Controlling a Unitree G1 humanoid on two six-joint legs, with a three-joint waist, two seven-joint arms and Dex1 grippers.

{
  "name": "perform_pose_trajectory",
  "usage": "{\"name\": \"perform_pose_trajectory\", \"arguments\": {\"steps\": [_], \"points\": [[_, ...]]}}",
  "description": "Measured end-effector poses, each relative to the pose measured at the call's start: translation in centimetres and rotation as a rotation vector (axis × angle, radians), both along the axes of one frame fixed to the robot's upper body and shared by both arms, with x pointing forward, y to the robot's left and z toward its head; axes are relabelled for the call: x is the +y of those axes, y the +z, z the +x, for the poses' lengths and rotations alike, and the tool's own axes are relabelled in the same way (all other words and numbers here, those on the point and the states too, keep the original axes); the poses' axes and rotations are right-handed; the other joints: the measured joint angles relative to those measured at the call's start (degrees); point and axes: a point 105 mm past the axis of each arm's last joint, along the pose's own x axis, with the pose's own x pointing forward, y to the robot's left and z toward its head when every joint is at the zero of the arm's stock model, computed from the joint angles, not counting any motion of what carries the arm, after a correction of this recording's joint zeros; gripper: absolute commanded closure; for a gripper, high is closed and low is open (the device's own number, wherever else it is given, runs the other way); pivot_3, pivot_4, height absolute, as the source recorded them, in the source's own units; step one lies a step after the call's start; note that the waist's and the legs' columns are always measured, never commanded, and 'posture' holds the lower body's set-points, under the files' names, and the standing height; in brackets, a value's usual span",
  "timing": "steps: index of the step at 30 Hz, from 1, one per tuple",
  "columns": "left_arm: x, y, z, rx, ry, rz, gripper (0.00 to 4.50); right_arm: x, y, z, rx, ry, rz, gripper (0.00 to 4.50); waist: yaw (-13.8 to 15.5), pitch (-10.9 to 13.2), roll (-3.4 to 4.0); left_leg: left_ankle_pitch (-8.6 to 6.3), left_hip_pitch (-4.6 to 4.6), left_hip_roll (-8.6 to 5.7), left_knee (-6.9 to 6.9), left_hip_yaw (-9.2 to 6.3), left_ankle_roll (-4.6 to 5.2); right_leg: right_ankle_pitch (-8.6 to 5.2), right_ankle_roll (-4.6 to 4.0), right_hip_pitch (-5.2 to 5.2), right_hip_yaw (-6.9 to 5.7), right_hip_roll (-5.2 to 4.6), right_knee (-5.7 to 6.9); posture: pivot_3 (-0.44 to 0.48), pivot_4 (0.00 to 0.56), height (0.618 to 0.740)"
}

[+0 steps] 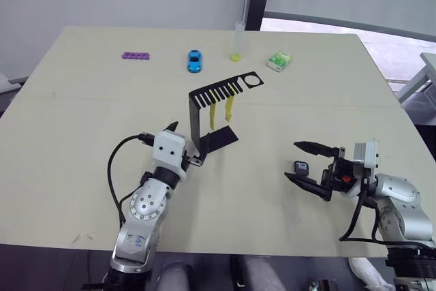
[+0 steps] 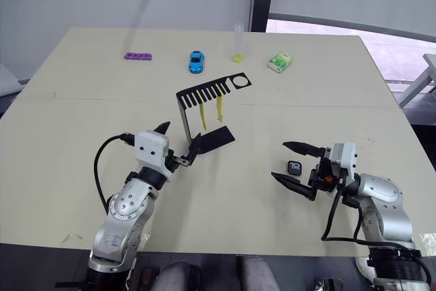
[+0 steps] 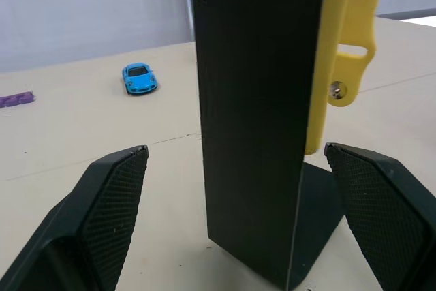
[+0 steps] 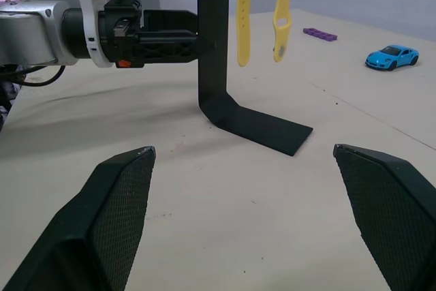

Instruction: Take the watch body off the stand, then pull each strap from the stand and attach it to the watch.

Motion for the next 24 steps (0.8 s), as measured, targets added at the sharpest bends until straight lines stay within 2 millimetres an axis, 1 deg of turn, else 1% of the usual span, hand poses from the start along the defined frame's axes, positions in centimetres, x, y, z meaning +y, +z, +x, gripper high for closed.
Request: {"name": "perform_pose_trajectory", "arguments": {"steps": [4, 9, 15, 18, 21, 23, 24], "points": [[0.5, 0.3, 0.3, -0.009, 0.034, -0.025, 0.0, 0.6, 0.8, -0.2, -0.019, 0.007, -0.004, 0.05, 0.09, 0.0, 0.0, 0.0, 0.0, 0.0, 0.0, 0.0, 0.0, 0.0, 0.0, 0.0, 0.0, 0.0, 0.02, 0.0, 0.15, 0.74], [0.7, 0.5, 1.0, -0.015, 0.048, -0.021, 0.0, 0.9, 1.1, -0.2, -0.012, 0.004, -0.003, 0.05, 0.21, 0.0, 0.0, 0.0, 0.0, -0.01, 0.0, 0.0, 0.0, 0.0, 0.0, 0.0, -0.01, 0.0, 0.0, 0.0, 0.15, 0.74], [0.4, 0.3, 1.5, -0.006, 0.047, -0.031, 0.0, 0.9, 1.0, -0.1, -0.011, 0.002, -0.005, 0.05, 0.29, 0.0, 0.0, 0.0, 0.0, -0.01, 0.0, 0.0, 0.0, 0.0, 0.0, 0.0, -0.01, 0.0, 0.0, 0.0, 0.15, 0.74], [0.1, 0.4, 1.6, -0.007, 0.034, -0.031, 0.0, 0.4, 0.5, 0.3, -0.005, -0.016, -0.006, 0.05, 0.43, 0.0, 0.0, 0.0, 0.0, -0.01, 0.01, 0.0, 0.0, 0.0, 0.0, 0.0, -0.01, -0.01, 0.0, 0.0, 0.15, 0.74], [-0.2, 0.8, 2.1, -0.017, 0.024, -0.029, 0.87, 0.1, -0.3, 0.4, 0.004, -0.024, 0.003, 0.0, 0.63, 0.0, 0.0, 0.0, 0.01, -0.01, 0.01, 0.02, 0.0, 0.0, 0.0, 0.0, 0.0, 0.0, 0.0, 0.0, 0.15, 0.74], [-0.3, 0.7, 2.3, -0.015, 0.021, -0.028, 1.86, -0.1, -0.6, 0.4, 0.003, -0.025, 0.008, 0.0, 0.65, 0.0, 0.0, 0.0, 0.01, -0.01, 0.0, 0.03, 0.0, 0.0, 0.0, -0.01, 0.0, 0.0, 0.0, 0.0, 0.15, 0.74], [-0.4, 0.8, 2.3, -0.014, 0.02, -0.027, 2.45, -0.2, -0.8, 0.4, 0.004, -0.024, 0.005, 0.0, 0.68, 0.0, 0.0, 0.0, 0.01, 0.0, 0.0, 0.03, -0.01, 0.0, 0.0, -0.01, 0.0, 0.01, 0.01, 0.0, 0.15, 0.74]]}}
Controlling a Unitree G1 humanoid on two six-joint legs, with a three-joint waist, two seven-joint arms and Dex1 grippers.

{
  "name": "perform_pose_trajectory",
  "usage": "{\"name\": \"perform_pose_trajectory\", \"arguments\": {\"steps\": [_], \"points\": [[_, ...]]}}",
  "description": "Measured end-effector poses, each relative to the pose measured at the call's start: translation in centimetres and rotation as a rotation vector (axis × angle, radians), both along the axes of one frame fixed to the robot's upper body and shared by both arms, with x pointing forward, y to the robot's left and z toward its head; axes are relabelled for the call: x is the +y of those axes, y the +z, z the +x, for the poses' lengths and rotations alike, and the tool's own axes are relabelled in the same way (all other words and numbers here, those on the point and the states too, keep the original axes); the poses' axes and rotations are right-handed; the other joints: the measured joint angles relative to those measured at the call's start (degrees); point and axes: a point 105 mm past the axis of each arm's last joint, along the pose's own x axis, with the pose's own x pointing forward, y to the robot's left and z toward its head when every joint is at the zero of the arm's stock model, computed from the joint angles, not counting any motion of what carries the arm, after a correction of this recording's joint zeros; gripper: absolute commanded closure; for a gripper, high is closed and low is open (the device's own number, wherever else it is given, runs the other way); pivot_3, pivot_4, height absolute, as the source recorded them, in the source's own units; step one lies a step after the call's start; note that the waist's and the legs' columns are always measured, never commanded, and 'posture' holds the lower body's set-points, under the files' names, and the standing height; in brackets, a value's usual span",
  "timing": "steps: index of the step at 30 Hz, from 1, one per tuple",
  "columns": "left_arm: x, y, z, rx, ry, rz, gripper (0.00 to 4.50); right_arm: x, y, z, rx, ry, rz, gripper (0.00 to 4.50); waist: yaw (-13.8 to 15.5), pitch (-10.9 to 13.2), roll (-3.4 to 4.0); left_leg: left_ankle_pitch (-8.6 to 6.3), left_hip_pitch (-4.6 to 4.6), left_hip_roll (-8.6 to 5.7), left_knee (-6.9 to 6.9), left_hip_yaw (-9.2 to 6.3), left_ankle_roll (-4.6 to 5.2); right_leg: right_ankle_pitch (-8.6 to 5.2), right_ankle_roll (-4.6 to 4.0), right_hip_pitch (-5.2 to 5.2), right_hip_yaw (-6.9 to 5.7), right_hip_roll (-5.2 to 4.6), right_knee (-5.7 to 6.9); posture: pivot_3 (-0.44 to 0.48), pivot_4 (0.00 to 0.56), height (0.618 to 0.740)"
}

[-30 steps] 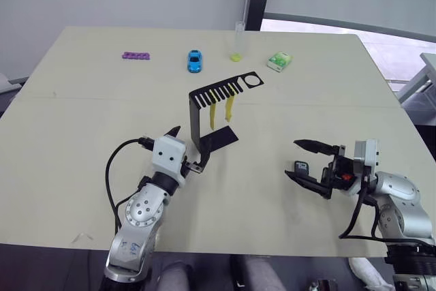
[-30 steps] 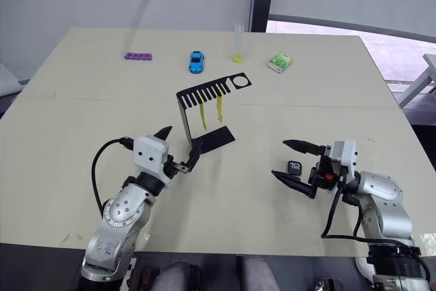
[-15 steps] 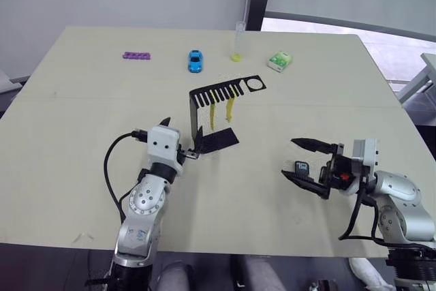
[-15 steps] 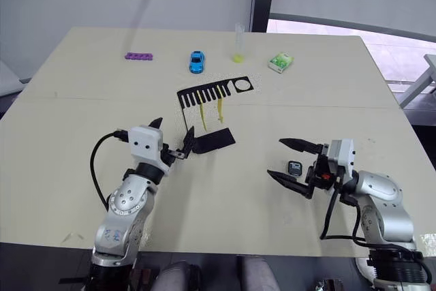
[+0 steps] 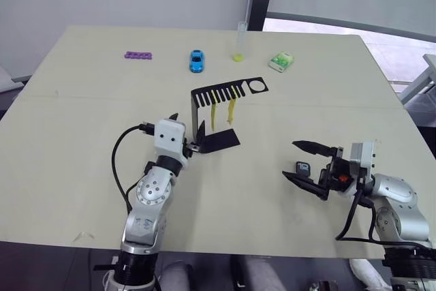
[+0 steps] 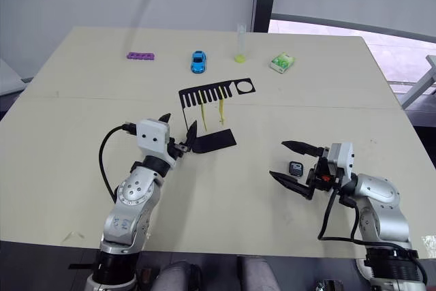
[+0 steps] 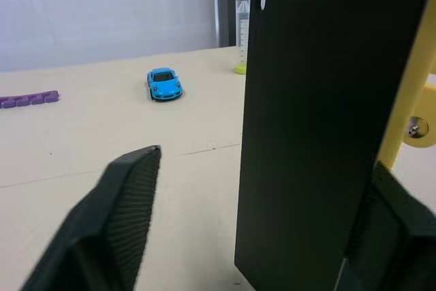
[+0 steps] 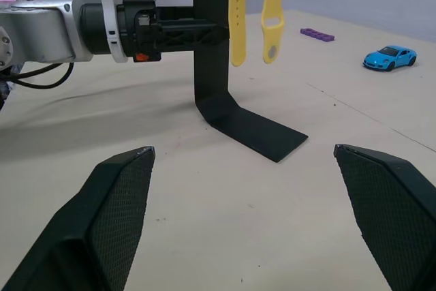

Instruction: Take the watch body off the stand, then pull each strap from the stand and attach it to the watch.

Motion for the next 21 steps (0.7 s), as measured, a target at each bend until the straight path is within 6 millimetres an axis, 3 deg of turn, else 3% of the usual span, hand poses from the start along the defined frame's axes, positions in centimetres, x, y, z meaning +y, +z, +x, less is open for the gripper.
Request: {"name": "perform_pose_trajectory", "arguments": {"steps": [4, 14, 21], "points": [[-0.5, 0.5, 0.2, -0.014, -0.015, 0.004, 4.42, -0.4, -1.0, -0.3, 0.007, -0.004, -0.004, 0.0, 0.38, 0.0, 0.0, 0.0, 0.01, 0.0, 0.01, 0.0, 0.0, 0.0, 0.0, 0.01, 0.0, 0.0, 0.0, 0.0, 0.15, 0.74], [-0.6, 0.4, 0.2, -0.019, -0.006, 0.037, 4.47, -0.8, -2.8, -1.2, 0.033, -0.02, 0.017, 0.0, 0.59, 0.0, 0.0, 0.01, 0.03, 0.01, 0.0, 0.01, -0.01, 0.0, 0.0, 0.01, 0.01, 0.0, 0.01, 0.0, 0.15, 0.74], [0.1, 0.6, 0.5, -0.03, 0.054, 0.053, 4.47, 1.6, -2.0, 0.2, 0.005, -0.171, 0.112, 0.0, 0.37, 0.0, 0.01, 0.03, 0.02, 0.03, -0.02, 0.02, -0.06, 0.0, 0.0, -0.04, 0.02, 0.0, 0.07, 0.0, 0.15, 0.74]]}}
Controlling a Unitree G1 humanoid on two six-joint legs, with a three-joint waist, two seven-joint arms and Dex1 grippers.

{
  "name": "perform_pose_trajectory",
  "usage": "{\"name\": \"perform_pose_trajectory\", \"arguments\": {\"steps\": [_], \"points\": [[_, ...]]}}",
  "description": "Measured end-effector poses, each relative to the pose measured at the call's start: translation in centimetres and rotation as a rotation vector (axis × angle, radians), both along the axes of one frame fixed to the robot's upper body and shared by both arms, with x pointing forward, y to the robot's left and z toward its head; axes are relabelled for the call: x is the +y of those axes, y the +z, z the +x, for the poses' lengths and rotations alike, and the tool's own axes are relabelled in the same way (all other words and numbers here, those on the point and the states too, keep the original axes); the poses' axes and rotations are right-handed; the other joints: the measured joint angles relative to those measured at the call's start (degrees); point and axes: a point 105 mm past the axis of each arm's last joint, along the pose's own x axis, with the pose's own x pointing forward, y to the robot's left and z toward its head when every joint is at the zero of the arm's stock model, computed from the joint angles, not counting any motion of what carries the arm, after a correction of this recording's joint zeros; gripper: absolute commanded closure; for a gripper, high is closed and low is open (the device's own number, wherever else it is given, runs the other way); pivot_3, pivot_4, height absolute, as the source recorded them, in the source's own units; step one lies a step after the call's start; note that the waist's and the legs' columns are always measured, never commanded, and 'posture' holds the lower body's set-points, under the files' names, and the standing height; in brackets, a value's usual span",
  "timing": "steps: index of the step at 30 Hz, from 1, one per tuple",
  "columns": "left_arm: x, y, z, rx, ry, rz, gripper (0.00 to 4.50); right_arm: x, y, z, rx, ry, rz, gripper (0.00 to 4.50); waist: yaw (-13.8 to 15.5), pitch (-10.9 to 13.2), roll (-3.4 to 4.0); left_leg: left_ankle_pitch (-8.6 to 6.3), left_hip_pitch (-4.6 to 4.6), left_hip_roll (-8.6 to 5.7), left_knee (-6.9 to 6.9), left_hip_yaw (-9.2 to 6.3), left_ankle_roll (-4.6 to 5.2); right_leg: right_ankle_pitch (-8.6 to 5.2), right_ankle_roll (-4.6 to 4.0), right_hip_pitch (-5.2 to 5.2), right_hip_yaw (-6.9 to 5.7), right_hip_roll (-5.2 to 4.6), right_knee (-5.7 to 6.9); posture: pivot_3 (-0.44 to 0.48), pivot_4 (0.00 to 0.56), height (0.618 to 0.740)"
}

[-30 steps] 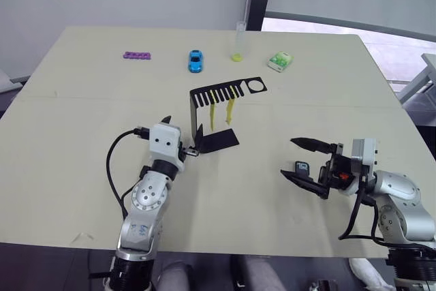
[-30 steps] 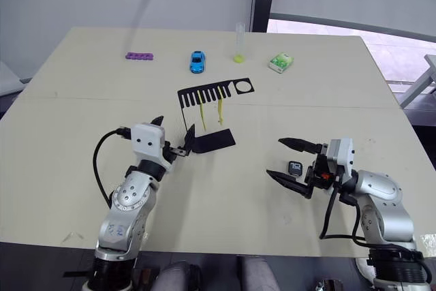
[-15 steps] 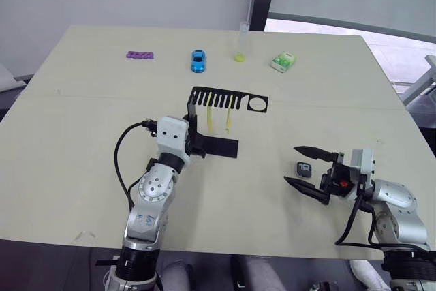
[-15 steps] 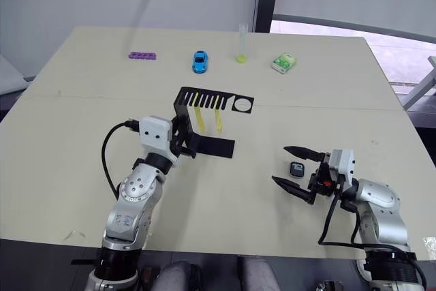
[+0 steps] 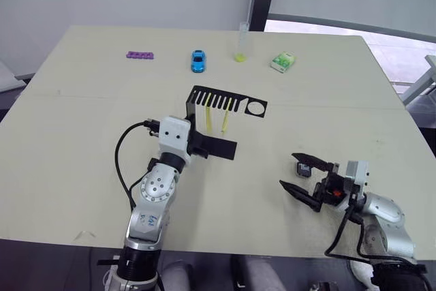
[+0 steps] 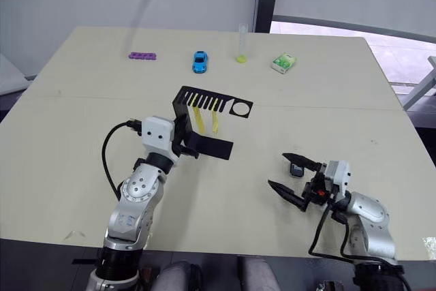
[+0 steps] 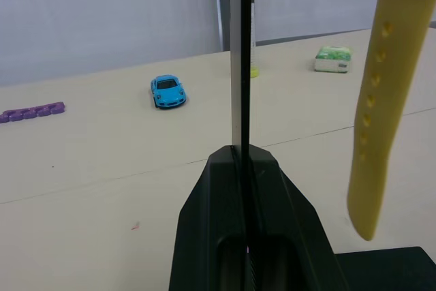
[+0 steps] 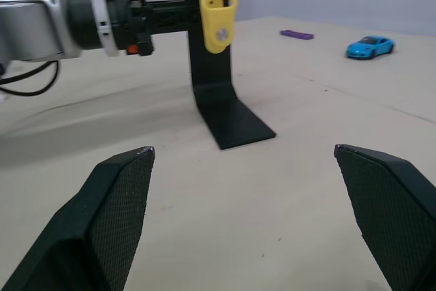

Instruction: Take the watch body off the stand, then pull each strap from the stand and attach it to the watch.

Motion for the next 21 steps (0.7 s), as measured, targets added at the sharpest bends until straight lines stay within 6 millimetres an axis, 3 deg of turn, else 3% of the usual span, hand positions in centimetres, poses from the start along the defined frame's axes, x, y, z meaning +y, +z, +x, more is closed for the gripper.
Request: {"name": "perform_pose_trajectory", "arguments": {"steps": [4, 12, 16, 21], "points": [[0.1, 0.3, 0.4, -0.009, 0.031, -0.002, 4.47, 2.2, 0.2, 1.4, 0.055, -0.122, 0.004, 0.0, 0.24, 0.0, 0.0, 0.0, -0.12, -0.01, 0.01, -0.01, -0.01, 0.0, 0.0, -0.11, -0.02, -0.02, -0.01, 0.0, 0.15, 0.74], [-0.5, 0.2, 0.9, 0.0, 0.077, -0.085, 4.47, 10.3, 4.7, 2.7, 0.026, -0.131, 0.144, 0.0, 0.24, -0.01, -0.01, 0.03, -0.37, -0.03, 0.11, -0.05, -0.03, 0.0, 0.0, -0.33, -0.07, -0.04, 0.07, 0.0, 0.15, 0.74], [-0.6, 0.3, 1.0, -0.004, 0.074, -0.096, 4.47, 12.4, 6.3, 3.7, 0.024, -0.165, 0.147, 0.0, 0.31, -0.03, -0.03, 0.04, -0.6, -0.03, 0.11, -0.07, -0.02, 0.0, 0.0, -0.55, -0.1, -0.05, 0.06, 0.0, 0.15, 0.74], [-0.5, 0.3, 1.0, -0.004, 0.077, -0.098, 4.47, 13.3, 7.5, 4.7, 0.017, -0.212, 0.15, 0.0, 0.21, -0.03, -0.03, 0.05, -0.65, -0.03, 0.14, -0.04, 0.0, 0.0, 0.0, -0.64, -0.09, -0.05, 0.11, 0.0, 0.15, 0.74]]}}
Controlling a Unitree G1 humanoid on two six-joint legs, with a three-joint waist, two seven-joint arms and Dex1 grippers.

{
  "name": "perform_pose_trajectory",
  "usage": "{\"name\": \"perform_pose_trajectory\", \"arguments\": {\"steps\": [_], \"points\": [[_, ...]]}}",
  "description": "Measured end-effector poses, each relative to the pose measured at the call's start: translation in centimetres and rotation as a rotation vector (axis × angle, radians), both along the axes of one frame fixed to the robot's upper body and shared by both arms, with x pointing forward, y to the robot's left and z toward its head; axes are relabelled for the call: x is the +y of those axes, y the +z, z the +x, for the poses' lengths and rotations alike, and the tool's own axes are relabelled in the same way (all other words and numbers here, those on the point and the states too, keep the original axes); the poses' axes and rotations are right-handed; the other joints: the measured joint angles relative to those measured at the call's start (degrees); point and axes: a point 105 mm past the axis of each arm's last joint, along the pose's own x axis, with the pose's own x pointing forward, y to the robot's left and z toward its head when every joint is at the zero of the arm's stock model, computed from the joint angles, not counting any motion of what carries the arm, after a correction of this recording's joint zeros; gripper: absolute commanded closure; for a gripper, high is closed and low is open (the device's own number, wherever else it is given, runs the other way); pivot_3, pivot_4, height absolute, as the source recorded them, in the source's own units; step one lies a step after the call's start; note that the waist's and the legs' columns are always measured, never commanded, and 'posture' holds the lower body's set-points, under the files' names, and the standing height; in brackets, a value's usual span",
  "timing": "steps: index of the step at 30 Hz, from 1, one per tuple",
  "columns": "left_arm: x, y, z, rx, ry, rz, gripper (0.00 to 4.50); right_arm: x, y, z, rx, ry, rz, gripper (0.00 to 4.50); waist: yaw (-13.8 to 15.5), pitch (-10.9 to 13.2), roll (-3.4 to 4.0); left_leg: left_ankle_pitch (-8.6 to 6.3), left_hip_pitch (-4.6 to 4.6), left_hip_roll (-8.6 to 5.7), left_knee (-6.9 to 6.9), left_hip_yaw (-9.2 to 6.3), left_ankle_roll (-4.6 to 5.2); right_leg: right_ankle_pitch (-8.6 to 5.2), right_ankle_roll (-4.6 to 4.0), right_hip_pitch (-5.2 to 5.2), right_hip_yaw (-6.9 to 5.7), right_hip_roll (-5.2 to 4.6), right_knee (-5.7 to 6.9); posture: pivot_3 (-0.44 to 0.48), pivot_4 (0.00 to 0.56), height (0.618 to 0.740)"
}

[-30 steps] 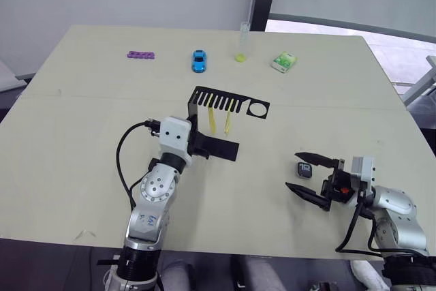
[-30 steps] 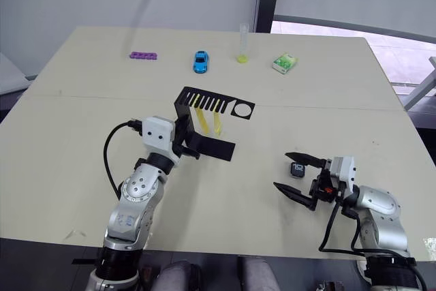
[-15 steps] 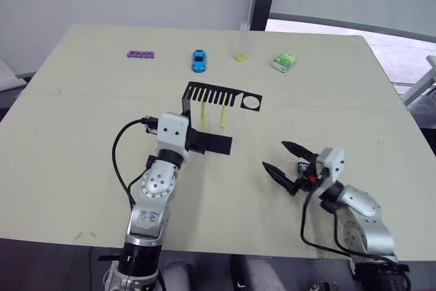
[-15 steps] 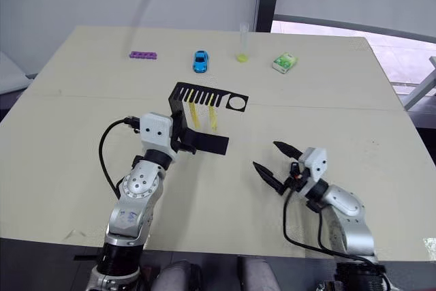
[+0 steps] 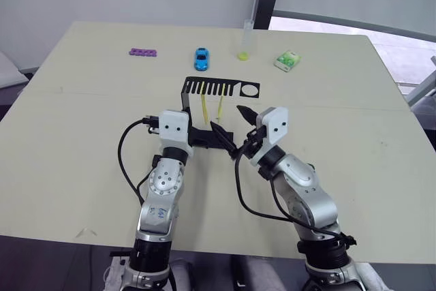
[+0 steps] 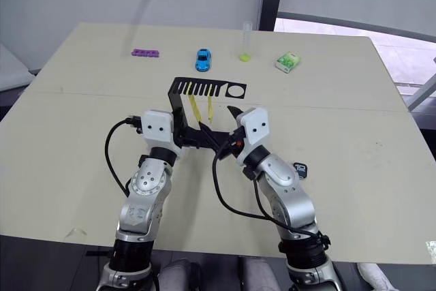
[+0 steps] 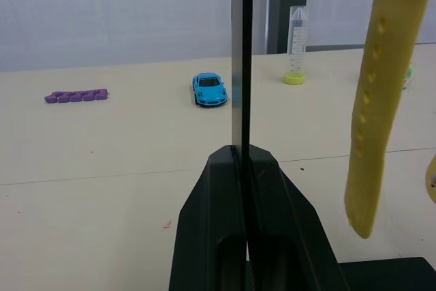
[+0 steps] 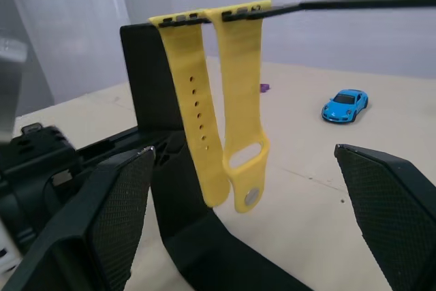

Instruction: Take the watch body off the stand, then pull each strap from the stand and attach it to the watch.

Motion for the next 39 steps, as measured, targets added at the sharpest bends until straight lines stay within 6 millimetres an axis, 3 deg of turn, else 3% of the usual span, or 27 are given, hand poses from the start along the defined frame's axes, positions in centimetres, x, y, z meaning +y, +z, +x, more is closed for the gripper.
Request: {"name": "perform_pose_trajectory", "arguments": {"steps": [22, 26, 32, 39], "points": [[0.1, 0.0, 0.0, 0.002, 0.002, 0.006, 4.47, 0.4, -0.7, 1.8, 0.047, -0.076, 0.001, 0.0, -0.24, 0.0, 0.0, 0.01, 0.0, 0.0, -0.02, 0.02, 0.0, 0.0, 0.0, -0.03, 0.01, 0.01, 0.03, 0.0, 0.15, 0.74], [0.1, 0.0, 0.0, 0.002, 0.001, 0.007, 4.5, 0.6, -0.6, 1.7, 0.051, -0.07, 0.019, 1.22, -0.25, 0.0, 0.0, 0.01, -0.01, 0.0, -0.02, 0.02, 0.0, 0.0, 0.0, -0.04, 0.01, 0.01, 0.03, 0.0, 0.15, 0.74], [0.1, 0.0, 0.0, 0.003, -0.004, 0.009, 4.5, 0.9, -0.6, 1.7, 0.057, -0.064, 0.029, 4.37, -0.24, 0.0, 0.0, 0.01, -0.01, 0.0, -0.02, 0.02, 0.0, 0.0, 0.0, -0.04, 0.01, 0.01, 0.02, 0.0, 0.15, 0.74], [0.0, 0.0, 0.0, 0.003, -0.008, 0.01, 4.5, 1.1, -0.7, 1.7, 0.057, -0.058, 0.041, 4.45, -0.24, 0.0, 0.0, 0.01, -0.01, 0.0, -0.03, 0.01, 0.0, 0.0, 0.0, -0.04, 0.01, 0.0, 0.02, 0.0, 0.15, 0.74]]}}
